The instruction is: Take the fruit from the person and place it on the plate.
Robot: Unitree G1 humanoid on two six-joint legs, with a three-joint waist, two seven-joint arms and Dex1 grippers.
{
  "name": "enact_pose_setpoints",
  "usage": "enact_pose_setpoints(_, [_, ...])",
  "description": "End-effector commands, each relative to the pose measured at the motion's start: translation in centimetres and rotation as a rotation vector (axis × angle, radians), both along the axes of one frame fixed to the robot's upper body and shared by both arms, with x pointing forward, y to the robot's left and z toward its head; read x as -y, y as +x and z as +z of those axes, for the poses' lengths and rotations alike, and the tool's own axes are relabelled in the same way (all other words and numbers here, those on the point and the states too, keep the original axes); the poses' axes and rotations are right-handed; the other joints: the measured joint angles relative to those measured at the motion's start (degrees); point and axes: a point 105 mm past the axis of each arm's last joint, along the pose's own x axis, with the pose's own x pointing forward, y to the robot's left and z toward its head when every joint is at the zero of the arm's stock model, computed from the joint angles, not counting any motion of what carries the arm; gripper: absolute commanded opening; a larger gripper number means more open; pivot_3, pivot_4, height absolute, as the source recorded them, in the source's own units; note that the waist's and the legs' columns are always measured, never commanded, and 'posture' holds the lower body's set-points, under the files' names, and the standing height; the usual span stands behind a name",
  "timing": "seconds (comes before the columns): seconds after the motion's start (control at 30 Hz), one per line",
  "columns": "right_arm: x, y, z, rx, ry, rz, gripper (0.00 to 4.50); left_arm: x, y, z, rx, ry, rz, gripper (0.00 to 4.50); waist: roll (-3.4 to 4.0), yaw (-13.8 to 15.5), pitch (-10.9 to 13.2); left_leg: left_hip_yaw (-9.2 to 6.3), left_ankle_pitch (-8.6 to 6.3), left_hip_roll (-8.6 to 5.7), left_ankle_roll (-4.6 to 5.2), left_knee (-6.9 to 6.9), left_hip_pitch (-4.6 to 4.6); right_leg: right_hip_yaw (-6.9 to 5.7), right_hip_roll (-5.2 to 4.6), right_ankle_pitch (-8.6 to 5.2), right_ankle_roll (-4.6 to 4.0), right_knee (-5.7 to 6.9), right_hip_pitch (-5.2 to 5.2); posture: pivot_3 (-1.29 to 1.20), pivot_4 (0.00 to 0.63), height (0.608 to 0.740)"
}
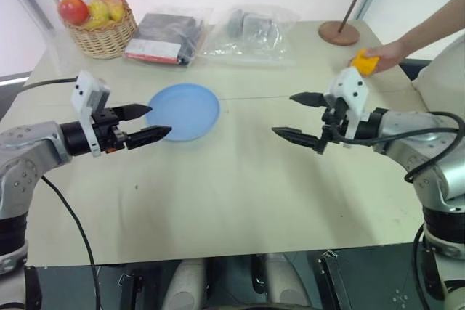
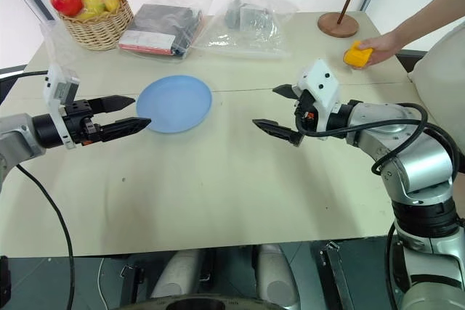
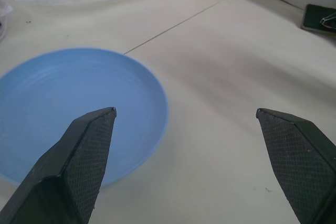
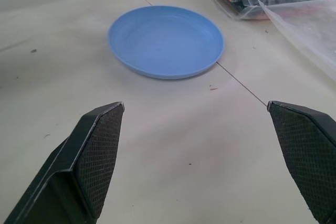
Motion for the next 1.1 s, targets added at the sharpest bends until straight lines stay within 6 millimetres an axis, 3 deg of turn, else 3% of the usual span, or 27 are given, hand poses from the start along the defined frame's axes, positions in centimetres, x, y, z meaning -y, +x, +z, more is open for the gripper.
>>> enact_pose_setpoints(0.03, [0.07, -0.21, 1.50, 0.068, -0.004, 0.007, 4.47, -0.32, 0.01, 1.56, 0.063, -0.010, 0.012, 4.50, 0.00, 0.0, 0.0, 0.00, 0.00, 0.00, 0.00, 0.00, 0.00, 0.00, 0.00, 0.00, 0.00, 0.00, 0.00, 0.00, 0.150, 0.740])
enact_pose_setpoints(1.1, [0.08, -0.10, 1.47, 0.071, -0.003, 0.004, 4.47, -0.15, 0.22, 1.71, 0.073, -0.009, 0.015, 4.50, 0.00, 0.0, 0.0, 0.00, 0.00, 0.00, 0.00, 0.01, 0.00, 0.00, 0.01, 0.00, 0.00, 0.01, 0.01, 0.00, 0.150, 0.740])
